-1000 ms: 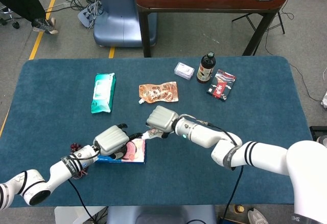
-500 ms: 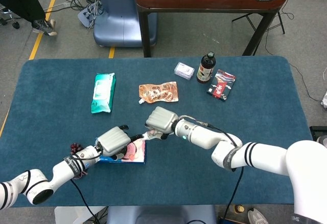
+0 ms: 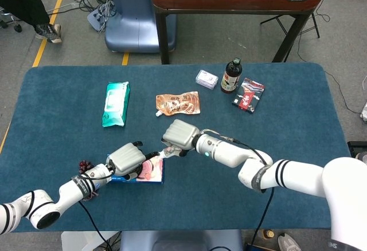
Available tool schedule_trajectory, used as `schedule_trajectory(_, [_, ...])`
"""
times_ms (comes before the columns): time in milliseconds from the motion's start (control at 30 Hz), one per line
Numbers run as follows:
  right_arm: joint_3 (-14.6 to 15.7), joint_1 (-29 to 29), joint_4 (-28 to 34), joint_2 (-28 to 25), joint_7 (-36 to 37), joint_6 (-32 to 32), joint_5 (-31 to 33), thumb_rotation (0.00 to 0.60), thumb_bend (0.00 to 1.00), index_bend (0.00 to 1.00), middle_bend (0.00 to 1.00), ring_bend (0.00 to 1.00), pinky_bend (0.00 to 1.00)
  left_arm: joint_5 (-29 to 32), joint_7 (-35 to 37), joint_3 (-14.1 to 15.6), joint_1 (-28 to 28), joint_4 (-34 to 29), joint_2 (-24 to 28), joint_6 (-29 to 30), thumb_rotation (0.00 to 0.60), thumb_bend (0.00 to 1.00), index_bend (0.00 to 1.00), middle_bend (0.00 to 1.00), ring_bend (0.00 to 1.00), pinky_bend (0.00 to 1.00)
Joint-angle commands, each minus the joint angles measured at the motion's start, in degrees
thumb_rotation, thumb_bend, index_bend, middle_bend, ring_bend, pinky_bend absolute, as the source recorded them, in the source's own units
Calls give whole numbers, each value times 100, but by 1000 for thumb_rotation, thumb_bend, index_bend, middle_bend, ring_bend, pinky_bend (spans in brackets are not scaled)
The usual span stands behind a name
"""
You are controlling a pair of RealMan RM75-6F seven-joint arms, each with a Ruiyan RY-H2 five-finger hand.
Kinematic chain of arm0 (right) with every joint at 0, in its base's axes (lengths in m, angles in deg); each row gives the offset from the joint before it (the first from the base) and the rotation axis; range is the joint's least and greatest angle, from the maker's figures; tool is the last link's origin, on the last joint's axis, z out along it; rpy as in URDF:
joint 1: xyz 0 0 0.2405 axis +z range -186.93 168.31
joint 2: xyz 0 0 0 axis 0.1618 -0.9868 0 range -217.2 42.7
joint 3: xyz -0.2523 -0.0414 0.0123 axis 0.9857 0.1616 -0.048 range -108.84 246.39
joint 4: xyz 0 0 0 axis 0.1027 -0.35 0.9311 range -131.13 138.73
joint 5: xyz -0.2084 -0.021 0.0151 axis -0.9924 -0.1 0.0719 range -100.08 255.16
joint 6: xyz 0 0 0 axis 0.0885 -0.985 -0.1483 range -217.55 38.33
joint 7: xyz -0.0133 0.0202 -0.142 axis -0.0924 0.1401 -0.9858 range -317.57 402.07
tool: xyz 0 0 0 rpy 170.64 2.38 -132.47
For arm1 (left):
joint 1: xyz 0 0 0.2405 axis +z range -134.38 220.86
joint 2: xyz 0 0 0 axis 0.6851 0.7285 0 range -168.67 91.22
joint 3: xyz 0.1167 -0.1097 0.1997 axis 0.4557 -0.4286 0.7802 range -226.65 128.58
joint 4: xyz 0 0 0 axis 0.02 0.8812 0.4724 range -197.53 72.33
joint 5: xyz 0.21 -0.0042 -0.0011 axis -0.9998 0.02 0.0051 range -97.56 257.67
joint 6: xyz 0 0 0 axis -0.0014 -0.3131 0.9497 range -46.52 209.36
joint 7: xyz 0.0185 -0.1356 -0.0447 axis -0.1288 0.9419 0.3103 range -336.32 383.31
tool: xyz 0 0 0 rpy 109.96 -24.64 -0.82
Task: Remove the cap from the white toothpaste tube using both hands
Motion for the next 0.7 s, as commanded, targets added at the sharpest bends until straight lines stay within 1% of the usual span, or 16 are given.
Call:
schedule_trajectory(33, [6, -11, 1, -11, 31, -29, -29, 600, 1000, 876, 786, 692, 479, 29, -18, 18, -15, -3, 3, -9, 600, 246, 126, 568, 485, 150])
schedule_trajectory(700, [13, -95, 29, -93, 303, -255, -241, 600, 1000, 895, 801, 714, 479, 238, -181, 99, -133, -63, 4, -38, 600, 246, 127, 568, 486, 150])
